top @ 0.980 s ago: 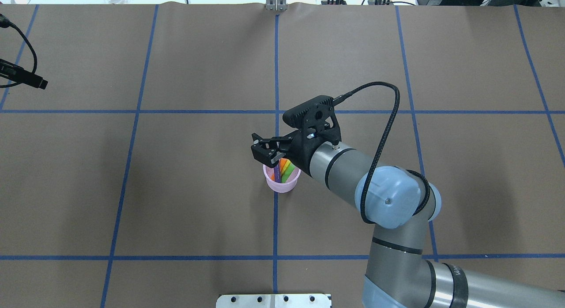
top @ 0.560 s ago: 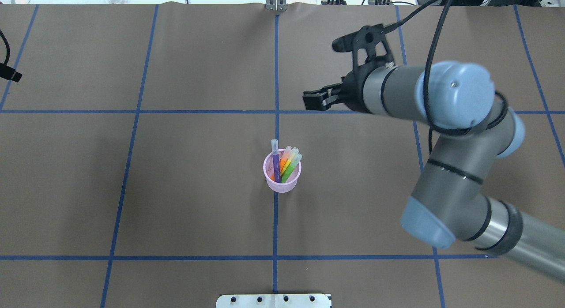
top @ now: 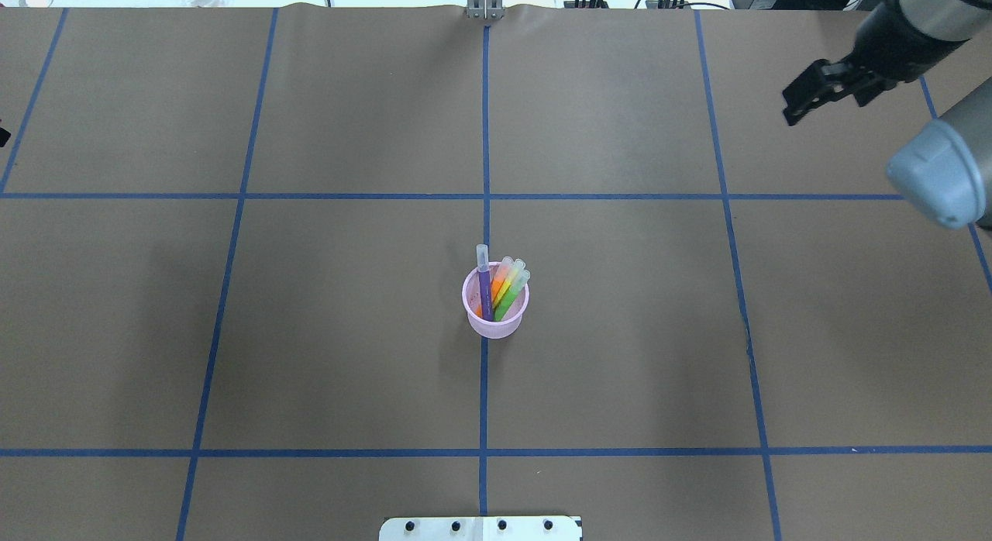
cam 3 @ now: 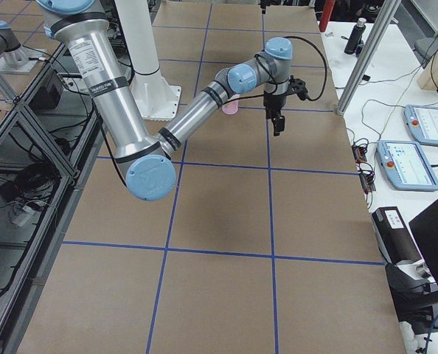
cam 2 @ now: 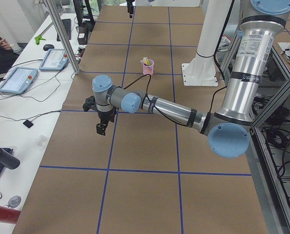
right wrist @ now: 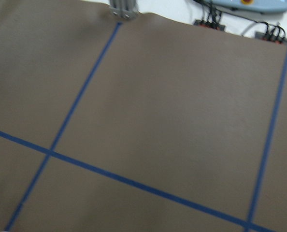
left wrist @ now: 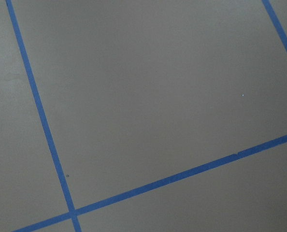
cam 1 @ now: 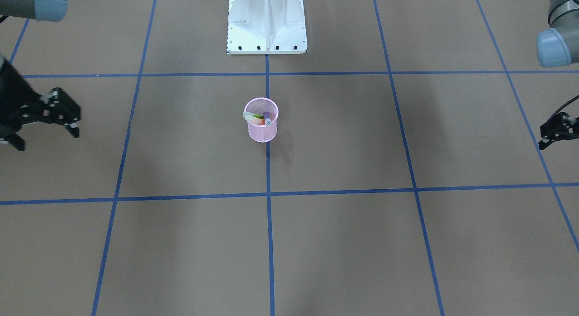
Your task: Collect pens into pen holder
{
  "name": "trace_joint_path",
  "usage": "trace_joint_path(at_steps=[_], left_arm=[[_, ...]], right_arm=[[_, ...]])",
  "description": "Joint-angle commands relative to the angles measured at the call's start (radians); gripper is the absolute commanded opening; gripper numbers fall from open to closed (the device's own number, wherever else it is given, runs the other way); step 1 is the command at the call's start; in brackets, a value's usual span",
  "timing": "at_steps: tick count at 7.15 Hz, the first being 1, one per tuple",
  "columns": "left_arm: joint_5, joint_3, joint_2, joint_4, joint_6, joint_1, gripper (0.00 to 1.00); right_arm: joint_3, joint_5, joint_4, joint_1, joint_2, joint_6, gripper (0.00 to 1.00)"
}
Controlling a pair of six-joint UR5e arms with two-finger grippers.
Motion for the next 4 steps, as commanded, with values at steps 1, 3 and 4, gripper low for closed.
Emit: trace_joint_path(at_steps=[1,3,4], left_arm=[[-0.016,-0.038,0.086,0.003,0.064,-0.060,1.00],[-0.019,-0.017,0.127,-0.046,0.076,-0.117,1.00],[-0.016,0.020,0.137,-0.069,0.141,-0.126,1.00]], right_arm=[[-0.073,-0.087,-0.086,0.101,-0.027,-0.137,0.99],[-0.084,-0.095,-0.062,0.195,-0.098,-0.137,0.99],[-0.084,-0.078,-0.026,0.227,-0.134,-0.137,0.99]])
